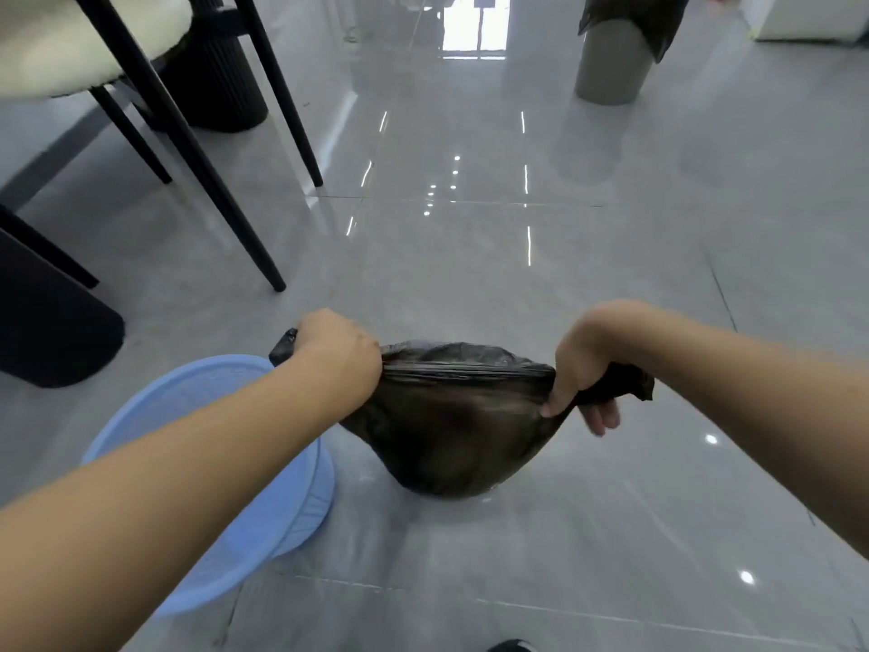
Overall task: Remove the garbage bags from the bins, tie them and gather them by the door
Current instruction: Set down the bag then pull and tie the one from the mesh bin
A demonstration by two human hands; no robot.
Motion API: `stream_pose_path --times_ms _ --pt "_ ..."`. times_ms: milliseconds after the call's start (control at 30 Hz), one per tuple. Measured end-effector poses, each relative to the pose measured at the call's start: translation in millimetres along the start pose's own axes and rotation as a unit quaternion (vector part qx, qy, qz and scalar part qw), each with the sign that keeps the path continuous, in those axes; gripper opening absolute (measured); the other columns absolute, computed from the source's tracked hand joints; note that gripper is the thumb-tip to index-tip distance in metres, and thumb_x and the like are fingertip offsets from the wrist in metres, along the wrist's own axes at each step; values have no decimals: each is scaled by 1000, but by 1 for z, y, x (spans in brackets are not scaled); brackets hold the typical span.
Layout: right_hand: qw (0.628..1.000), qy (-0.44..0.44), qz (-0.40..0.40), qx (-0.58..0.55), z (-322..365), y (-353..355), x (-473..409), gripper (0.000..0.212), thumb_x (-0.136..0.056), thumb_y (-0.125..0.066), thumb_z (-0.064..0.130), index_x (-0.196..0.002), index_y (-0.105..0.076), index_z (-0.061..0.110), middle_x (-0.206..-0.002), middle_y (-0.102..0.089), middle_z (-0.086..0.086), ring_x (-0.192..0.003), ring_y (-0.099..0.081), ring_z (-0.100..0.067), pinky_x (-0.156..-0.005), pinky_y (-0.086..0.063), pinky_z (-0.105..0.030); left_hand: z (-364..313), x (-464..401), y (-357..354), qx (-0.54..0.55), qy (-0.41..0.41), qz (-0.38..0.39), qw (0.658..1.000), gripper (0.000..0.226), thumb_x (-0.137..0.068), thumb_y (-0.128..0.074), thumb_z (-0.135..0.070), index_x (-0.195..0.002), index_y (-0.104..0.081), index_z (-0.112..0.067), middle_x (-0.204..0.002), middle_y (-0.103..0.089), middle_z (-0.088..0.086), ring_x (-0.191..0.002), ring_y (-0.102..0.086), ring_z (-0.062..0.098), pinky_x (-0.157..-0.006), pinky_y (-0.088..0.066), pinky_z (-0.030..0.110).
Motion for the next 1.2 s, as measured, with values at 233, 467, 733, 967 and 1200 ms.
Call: stream_pose_path --times_ms 233,467,733,967,1200 --pt "710 384 91 -583 -2 20 -4 40 -84 -53 41 -50 -47 21 -34 -25 10 -39 -20 -7 -36 -26 -18 10 -11 8 -27 66 -152 986 21 -87 -45 -7 -71 -42 -21 -68 -45 0 -73 -45 23 -76 -37 34" --pt "425 397 93 -808 6 43 -31 41 -68 -73 14 -47 -38 20 -57 -29 9 -55 -47 -10 -63 -51 -26 10 -8 8 181 74 -293 936 26 -72 -53 2 -77 -33 -14 -50 -42 4 -37 -30 20 -42 -21 23" --pt "226 403 197 -865 25 56 -42 37 -89 -49 21 -53 -50 13 -43 -49 7 -31 -46 -6 -32 -32 -18 -41 -16 -27 245 48 39 967 32 -82 -54 -51 -85 -57 -20 -88 -62 -3 -88 -60 24 -80 -47 31" --pt "97 446 100 -884 33 56 -72 31 -102 -36 24 -88 -59 10 -100 -73 -9 -29 -39 -2 -30 -21 -14 -140 -27 -63 214 28 58 975 31 -85 -48 3 -102 -68 -14 -91 -63 5 -81 -62 27 -64 -43 31" --pt "68 449 62 -889 23 60 -98 30 -102 -37 32 -97 -62 18 -93 -74 -2 -30 -33 -5 -30 -22 -16 -155 -7 -64 264 55 11 963 41 -81 -47 8 -119 -43 -6 -98 -58 15 -92 -67 30 -59 -41 30"
Point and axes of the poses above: each hand's wrist, its own x-axis away from the middle knuckle, its own y-axis out of the back of the hand, z = x × y, the point moved 7 cm from there along -x, towards the middle knuckle
